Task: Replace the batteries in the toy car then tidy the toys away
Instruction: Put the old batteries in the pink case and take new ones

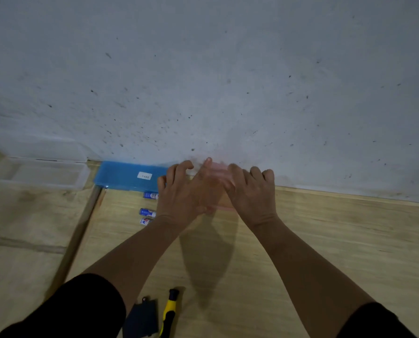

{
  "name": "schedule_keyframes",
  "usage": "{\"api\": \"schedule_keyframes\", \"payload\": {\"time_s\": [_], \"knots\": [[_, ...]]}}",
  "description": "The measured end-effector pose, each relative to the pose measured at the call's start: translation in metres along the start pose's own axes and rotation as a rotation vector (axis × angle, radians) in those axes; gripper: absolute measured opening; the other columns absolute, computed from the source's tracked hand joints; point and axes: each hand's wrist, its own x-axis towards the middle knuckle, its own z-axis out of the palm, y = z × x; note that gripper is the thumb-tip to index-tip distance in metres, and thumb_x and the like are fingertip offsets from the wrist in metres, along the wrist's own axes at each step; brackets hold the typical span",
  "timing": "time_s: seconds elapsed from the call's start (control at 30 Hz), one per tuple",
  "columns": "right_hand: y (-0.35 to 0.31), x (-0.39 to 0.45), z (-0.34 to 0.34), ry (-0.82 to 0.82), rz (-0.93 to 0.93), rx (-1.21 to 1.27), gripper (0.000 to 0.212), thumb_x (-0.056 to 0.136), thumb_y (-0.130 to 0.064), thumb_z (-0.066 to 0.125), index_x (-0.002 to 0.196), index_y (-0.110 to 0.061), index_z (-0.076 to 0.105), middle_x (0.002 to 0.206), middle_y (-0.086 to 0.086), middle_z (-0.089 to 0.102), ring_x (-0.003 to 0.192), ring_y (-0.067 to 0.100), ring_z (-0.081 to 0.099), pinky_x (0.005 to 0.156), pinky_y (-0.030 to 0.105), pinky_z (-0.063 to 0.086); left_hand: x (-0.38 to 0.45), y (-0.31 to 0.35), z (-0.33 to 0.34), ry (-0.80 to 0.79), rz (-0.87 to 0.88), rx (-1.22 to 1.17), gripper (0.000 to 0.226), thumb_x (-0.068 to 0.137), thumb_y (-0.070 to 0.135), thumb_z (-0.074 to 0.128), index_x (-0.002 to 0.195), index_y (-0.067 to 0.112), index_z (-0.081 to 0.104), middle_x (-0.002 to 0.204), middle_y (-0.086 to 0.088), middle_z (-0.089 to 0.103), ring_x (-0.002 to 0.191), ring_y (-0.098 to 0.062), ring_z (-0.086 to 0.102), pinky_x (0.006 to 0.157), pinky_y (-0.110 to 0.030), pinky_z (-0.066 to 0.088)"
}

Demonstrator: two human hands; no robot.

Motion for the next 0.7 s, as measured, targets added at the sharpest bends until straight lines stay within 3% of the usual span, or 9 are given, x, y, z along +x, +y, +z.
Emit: {"api": "schedule_keyframes", "payload": {"time_s": [0.1,0.23,0.33,0.4,0.5,0.7], "knots": [[0.001,-0.014,0.004,0.000,-0.092,0.038,0.025,0.094,-0.038,0.049,0.088,-0.014,0.051,0.055,0.000,0.050,0.052,0.020,0.044,0.060,0.033,0.026,0.008,0.001,-0.008,-0.096,-0.029,0.041,0.131,0.040,0.074,0.076,0.142,0.039,0.001,0.123,-0.006,0.030,0.105,-0.022,0.027,0.080,-0.040,0.036],[-0.009,-0.019,0.013,-0.096,-0.139,0.173,0.033,0.098,-0.037,0.036,0.079,-0.015,0.050,0.056,0.003,0.055,0.052,0.022,0.049,0.055,0.032,0.035,0.010,0.003,-0.012,-0.193,-0.026,0.007,0.123,0.055,0.073,0.070,0.137,0.042,-0.017,0.133,-0.009,0.030,0.112,-0.022,0.022,0.086,-0.038,0.027],[-0.016,-0.012,0.023,-0.283,-0.187,0.274,0.039,0.092,-0.040,0.038,0.078,-0.015,0.063,0.066,0.004,0.067,0.062,0.022,0.061,0.058,0.029,0.047,0.009,-0.001,-0.009,-0.079,-0.013,-0.010,0.125,0.044,0.066,0.078,0.144,0.037,0.008,0.121,-0.011,0.040,0.103,-0.023,0.030,0.075,-0.040,0.036],[-0.020,-0.008,0.027,-0.400,-0.204,0.339,0.040,0.088,-0.041,0.038,0.082,-0.015,0.068,0.074,0.003,0.071,0.070,0.023,0.066,0.063,0.030,0.053,0.009,-0.004,-0.002,-0.016,0.002,-0.012,0.126,0.038,0.062,0.080,0.144,0.033,0.020,0.115,-0.009,0.036,0.099,-0.023,0.034,0.070,-0.039,0.039],[-0.024,-0.009,0.032,-0.485,-0.236,0.400,0.041,0.088,-0.039,0.037,0.081,-0.014,0.069,0.074,0.004,0.069,0.068,0.023,0.066,0.063,0.033,0.055,0.008,-0.004,0.001,0.003,0.016,0.007,0.124,0.038,0.057,0.081,0.144,0.031,0.023,0.113,-0.009,0.034,0.098,-0.023,0.035,0.068,-0.038,0.039],[-0.021,-0.010,0.034,-0.459,-0.248,0.483,0.040,0.088,-0.039,0.040,0.082,-0.011,0.069,0.083,0.005,0.064,0.079,0.022,0.060,0.072,0.029,0.052,0.008,-0.004,0.001,-0.025,-0.006,0.007,0.123,0.041,0.057,0.081,0.145,0.032,0.020,0.115,-0.012,0.041,0.098,-0.023,0.034,0.069,-0.035,0.029]]}}
